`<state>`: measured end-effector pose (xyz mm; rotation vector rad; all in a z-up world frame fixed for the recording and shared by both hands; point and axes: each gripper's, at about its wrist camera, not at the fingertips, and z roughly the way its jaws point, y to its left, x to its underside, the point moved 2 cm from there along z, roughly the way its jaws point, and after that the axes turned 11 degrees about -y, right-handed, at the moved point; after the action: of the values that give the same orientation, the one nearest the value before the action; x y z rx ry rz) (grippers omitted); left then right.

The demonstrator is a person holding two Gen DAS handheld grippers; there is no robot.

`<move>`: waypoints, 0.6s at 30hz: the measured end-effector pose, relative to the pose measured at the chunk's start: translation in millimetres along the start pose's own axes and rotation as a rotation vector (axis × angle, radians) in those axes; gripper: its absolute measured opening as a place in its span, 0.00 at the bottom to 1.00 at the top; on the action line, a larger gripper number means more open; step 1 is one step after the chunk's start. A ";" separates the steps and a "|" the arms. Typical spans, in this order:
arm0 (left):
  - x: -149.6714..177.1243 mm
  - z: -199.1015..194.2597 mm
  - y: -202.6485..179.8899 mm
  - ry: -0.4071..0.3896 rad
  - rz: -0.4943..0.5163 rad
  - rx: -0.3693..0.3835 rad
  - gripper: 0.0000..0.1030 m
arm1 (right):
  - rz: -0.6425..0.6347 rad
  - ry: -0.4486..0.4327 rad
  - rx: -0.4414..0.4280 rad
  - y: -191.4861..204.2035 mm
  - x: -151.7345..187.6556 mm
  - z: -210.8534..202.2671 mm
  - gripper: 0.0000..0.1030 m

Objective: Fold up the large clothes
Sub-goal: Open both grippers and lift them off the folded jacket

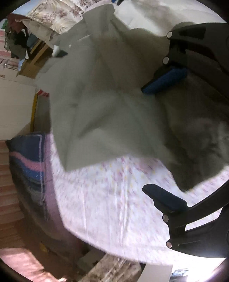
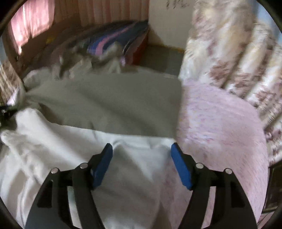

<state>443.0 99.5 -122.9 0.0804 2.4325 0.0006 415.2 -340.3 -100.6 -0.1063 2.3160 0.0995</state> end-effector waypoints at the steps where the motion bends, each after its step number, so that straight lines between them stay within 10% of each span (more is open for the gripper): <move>1: 2.5 -19.5 0.0 -0.036 0.000 0.011 0.97 | 0.026 -0.064 -0.012 -2.1 0.6 -22.6 0.73; 5: 12.7 -95.0 0.6 -0.188 -0.012 0.039 0.97 | 0.045 -0.266 0.070 -1.4 6.8 -102.7 0.98; 12: 47.4 -201.1 -12.0 -0.436 -0.023 0.036 0.97 | 0.047 -0.504 0.235 24.6 45.0 -210.4 0.98; 18: 88.2 -266.0 -40.9 -0.542 -0.008 -0.021 0.97 | 0.185 -0.515 0.200 25.3 84.1 -256.7 0.98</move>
<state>200.9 69.4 21.0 0.0527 1.8904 0.0001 168.8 -346.0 12.7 0.2133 1.8034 -0.0131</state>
